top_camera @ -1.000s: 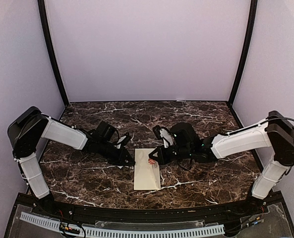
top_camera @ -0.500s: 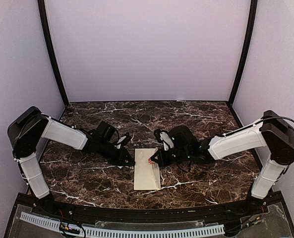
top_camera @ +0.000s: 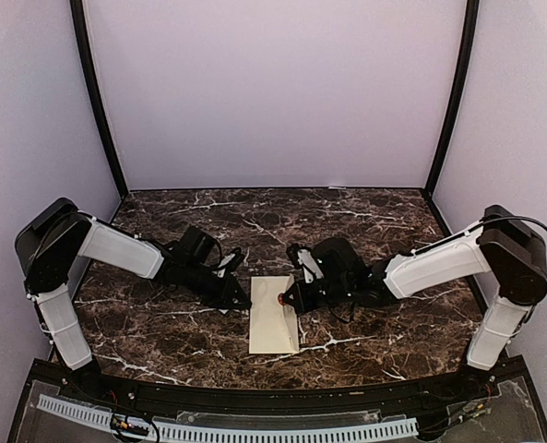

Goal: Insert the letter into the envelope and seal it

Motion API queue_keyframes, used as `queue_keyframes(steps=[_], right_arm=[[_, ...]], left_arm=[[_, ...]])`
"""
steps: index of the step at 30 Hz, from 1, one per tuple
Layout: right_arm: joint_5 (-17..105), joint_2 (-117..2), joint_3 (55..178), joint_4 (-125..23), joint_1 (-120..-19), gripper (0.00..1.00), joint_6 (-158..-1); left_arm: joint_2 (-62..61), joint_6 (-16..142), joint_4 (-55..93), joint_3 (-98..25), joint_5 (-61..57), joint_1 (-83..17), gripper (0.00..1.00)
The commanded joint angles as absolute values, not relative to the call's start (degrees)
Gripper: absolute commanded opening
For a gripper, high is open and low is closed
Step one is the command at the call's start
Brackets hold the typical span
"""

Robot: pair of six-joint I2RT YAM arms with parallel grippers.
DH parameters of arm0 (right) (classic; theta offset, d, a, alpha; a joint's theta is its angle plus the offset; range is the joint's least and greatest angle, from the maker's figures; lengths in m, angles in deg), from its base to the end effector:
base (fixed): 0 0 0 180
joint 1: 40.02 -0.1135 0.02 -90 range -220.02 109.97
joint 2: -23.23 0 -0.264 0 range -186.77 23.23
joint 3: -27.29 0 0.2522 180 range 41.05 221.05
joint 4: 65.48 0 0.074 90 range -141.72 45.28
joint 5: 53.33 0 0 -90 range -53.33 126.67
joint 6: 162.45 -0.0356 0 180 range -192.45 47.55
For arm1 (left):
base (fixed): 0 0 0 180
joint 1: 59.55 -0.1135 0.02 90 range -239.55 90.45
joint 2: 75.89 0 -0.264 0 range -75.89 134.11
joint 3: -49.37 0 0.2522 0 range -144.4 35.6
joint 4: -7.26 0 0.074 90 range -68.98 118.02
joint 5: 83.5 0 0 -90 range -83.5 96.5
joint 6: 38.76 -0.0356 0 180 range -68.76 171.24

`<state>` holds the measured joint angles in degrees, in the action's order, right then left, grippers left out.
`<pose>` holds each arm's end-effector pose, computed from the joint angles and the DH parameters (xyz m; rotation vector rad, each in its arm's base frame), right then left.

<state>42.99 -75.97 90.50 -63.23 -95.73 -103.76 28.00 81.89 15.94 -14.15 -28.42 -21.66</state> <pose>0.1952 0.2932 0.1582 -0.5715 2.3384 0.9001 0.2583 -0.2268 0.1285 0.4716 2.5906 -1.2296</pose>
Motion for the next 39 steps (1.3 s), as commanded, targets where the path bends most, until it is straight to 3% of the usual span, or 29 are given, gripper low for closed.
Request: queue_keyframes(steps=[1,39], right_arm=[[42.61,-77.24,89.92,-64.00,-95.39,0.00,-104.36],[45.35,-85.01,96.63,-61.09,-95.39,0.00,-101.46]], left_arm=[[28.06,81.04,17.24,-15.26,-29.16,-21.27,0.15],[29.70,80.99,17.24,-16.25,-29.69,-20.62,0.15]])
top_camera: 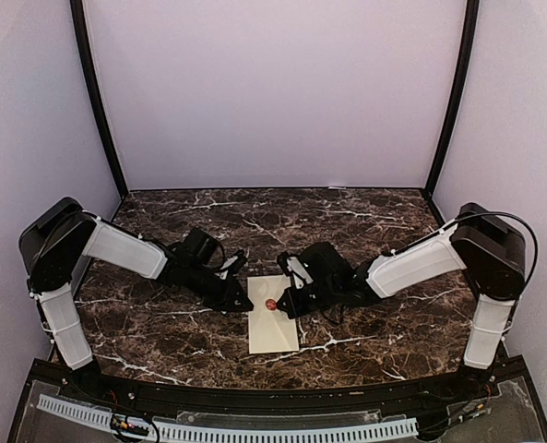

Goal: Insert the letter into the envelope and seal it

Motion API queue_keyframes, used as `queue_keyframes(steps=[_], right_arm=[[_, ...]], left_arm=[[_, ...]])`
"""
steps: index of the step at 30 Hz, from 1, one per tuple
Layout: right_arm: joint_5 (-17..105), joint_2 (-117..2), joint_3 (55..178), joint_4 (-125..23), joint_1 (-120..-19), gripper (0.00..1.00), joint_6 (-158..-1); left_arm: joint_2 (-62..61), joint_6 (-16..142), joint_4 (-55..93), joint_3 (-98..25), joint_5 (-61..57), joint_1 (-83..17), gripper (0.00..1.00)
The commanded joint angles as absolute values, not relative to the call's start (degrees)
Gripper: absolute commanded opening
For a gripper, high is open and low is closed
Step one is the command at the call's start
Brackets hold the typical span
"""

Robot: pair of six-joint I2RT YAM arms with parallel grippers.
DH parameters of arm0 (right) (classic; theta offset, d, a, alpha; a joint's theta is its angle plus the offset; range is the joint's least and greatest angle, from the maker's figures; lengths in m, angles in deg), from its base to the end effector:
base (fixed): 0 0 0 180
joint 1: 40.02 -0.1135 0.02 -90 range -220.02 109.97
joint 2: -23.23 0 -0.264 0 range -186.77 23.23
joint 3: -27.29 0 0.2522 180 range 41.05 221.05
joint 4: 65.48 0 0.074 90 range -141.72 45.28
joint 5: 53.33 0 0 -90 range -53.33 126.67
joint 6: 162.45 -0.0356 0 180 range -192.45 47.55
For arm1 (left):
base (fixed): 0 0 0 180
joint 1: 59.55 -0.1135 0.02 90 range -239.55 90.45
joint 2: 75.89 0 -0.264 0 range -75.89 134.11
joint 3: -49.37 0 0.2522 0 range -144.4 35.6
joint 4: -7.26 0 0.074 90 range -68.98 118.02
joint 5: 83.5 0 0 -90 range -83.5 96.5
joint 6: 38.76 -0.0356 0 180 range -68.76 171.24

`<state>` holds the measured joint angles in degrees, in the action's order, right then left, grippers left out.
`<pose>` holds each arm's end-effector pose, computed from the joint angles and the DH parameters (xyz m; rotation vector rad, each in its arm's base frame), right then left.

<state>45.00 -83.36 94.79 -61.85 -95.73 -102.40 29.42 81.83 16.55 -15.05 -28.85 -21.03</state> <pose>0.2050 0.3097 0.1334 -0.6324 2.4098 0.8740 0.2581 -0.2318 0.1239 0.4865 2.6126 -1.2352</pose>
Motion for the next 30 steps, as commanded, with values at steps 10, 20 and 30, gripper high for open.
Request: queue_keyframes(steps=[10,20,30], right_arm=[[45.36,-87.02,97.03,-59.47,-95.39,0.00,-101.87],[45.55,-87.80,97.01,-59.46,-95.35,0.00,-102.24],[45.46,-87.87,96.87,-59.28,-95.39,0.00,-102.24]], left_arm=[[26.65,82.80,14.54,-17.12,-27.65,-20.57,0.15],[29.73,86.16,9.08,-19.48,-29.45,-17.94,0.15],[33.70,87.42,7.92,-20.78,-29.85,-16.38,0.12]])
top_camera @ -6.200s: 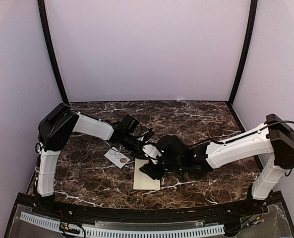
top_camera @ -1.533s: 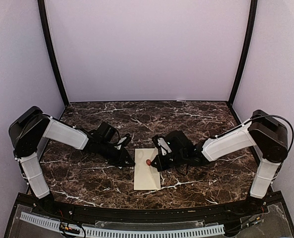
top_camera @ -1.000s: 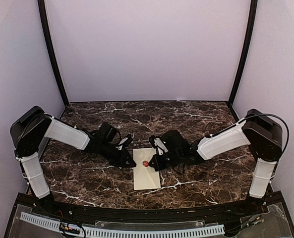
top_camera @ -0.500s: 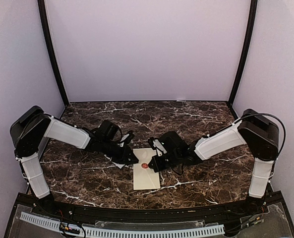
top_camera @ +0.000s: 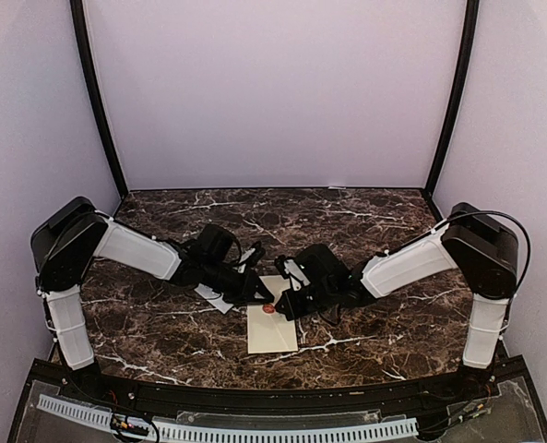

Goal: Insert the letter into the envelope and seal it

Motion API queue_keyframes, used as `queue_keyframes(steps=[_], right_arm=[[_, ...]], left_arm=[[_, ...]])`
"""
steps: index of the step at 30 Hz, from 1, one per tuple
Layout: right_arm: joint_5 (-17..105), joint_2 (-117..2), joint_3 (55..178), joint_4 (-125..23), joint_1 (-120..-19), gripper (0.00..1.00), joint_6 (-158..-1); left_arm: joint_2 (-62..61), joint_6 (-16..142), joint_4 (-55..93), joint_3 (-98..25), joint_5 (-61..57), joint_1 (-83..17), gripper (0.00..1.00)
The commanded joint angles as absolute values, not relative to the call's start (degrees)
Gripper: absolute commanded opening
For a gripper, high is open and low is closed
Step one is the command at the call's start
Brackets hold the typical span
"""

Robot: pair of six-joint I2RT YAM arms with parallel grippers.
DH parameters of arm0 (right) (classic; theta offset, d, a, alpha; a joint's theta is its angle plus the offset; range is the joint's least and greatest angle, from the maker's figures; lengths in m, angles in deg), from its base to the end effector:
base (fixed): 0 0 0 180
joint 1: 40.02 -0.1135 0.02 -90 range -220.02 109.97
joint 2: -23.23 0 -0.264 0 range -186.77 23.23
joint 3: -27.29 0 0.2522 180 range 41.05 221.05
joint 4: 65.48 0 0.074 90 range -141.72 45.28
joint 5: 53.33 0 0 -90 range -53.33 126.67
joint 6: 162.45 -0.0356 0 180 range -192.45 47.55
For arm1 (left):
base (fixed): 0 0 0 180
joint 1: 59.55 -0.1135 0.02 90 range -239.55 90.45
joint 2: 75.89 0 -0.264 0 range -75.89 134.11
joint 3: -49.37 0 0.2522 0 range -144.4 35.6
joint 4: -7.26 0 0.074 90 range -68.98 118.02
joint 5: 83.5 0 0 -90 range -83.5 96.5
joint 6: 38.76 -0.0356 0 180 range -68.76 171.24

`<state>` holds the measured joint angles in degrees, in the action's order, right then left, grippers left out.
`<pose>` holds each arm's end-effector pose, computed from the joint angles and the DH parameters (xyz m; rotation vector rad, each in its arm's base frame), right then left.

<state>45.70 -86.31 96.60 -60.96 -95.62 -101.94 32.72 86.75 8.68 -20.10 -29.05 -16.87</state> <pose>0.2092 0.3154 0.1226 -0.6518 2.4430 0.8592 0.2639 -0.2715 0.1376 0.5261 2.4793 -1.3517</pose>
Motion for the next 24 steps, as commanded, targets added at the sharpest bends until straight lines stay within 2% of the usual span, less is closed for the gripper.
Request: queue_keyframes(steps=[1,24], right_arm=[[45.43,-87.87,96.84,-59.28,-95.37,0.00,-102.24],[45.44,-88.05,96.84,-59.19,-95.35,0.00,-102.35]], left_arm=[[33.83,87.42,7.97,-20.67,-29.75,-16.35,0.12],[35.83,85.60,10.54,-18.05,-27.66,-16.24,0.12]])
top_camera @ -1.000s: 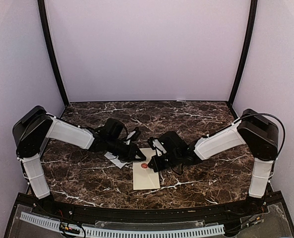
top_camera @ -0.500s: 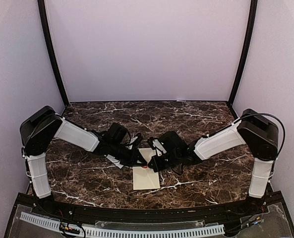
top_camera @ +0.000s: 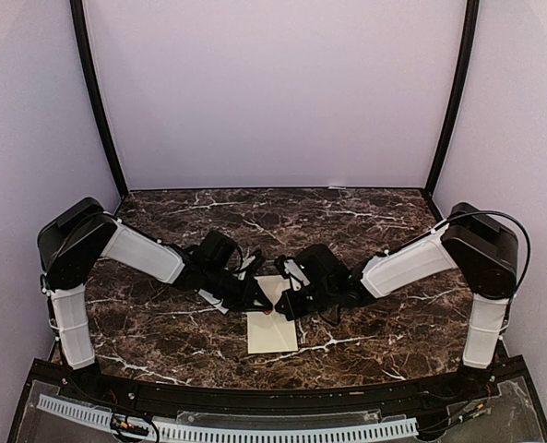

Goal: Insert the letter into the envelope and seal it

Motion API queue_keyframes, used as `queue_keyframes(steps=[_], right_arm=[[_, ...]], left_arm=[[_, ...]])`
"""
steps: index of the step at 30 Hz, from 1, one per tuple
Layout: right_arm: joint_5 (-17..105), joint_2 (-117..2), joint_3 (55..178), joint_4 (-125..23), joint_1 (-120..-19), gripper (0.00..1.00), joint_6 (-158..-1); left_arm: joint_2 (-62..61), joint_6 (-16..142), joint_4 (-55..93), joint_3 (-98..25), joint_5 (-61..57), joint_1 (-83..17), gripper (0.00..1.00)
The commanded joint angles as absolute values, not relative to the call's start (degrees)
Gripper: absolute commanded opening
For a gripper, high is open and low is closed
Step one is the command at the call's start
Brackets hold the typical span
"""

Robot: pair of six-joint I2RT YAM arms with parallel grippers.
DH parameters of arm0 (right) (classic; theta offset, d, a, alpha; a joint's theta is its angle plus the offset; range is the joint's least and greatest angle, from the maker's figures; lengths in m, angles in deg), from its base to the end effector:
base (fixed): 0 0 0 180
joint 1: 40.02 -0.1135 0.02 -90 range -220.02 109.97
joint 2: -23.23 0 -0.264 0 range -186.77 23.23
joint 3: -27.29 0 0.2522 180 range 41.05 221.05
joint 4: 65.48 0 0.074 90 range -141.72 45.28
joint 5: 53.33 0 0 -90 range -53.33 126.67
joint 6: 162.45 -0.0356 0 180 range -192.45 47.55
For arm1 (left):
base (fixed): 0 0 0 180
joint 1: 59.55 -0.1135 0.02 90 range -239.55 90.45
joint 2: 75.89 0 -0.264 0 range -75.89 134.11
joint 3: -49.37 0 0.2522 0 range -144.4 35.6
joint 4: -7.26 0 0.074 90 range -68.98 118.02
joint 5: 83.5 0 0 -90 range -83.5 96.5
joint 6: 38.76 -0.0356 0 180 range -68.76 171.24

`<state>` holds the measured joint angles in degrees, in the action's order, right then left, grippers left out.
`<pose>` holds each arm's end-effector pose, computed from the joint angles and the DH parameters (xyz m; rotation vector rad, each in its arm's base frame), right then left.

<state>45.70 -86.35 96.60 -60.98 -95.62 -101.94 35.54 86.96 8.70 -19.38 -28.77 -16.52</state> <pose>0.2092 0.3154 0.1223 -0.6519 2.4433 0.8589 0.2607 -0.2715 0.1165 0.5107 2.5518 -1.3263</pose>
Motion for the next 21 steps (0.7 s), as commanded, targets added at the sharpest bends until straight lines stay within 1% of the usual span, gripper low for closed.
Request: queue_keyframes(steps=[1,8,16,21], right_arm=[[45.45,-88.00,96.85,-59.26,-95.31,0.00,-102.33],[46.72,-86.74,97.00,-59.71,-95.39,0.00,-102.34],[47.21,-85.22,97.11,-59.96,-95.39,0.00,-102.24],[47.25,-84.05,96.87,-60.49,-95.40,0.00,-102.46]], left_arm=[[36.02,85.52,10.73,-18.13,-27.63,-16.23,0.12],[35.87,85.23,10.99,-18.91,-28.27,-16.22,0.12],[29.34,86.45,10.54,-22.21,-29.39,-16.27,0.12],[26.87,86.31,11.35,-21.96,-28.42,-16.22,0.13]])
